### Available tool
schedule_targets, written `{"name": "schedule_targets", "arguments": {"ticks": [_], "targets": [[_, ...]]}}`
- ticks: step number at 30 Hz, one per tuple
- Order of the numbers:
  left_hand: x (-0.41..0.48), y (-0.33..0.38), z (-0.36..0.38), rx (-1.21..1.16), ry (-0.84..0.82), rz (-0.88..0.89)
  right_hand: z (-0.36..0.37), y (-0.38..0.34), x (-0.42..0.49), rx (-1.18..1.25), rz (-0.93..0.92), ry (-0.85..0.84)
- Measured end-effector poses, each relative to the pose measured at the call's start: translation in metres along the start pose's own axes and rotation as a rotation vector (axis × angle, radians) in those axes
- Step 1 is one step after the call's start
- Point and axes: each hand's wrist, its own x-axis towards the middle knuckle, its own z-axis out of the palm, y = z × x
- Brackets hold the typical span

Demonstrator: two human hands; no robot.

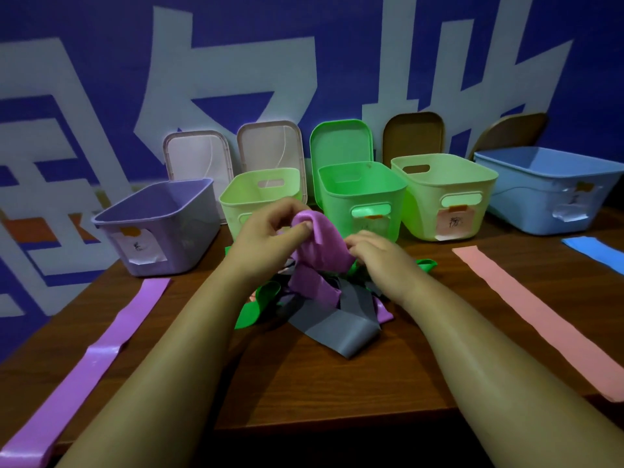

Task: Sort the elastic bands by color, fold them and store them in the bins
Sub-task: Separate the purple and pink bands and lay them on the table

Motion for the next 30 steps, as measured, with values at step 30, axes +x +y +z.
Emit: {"name": "schedule_targets", "arguments": {"ticks": [30], "targets": [[0.109, 0.048, -0.088, 0.968, -0.402, 0.119, -0.004, 0.001, -0.003, 0.388, -0.153, 0.091]]}}
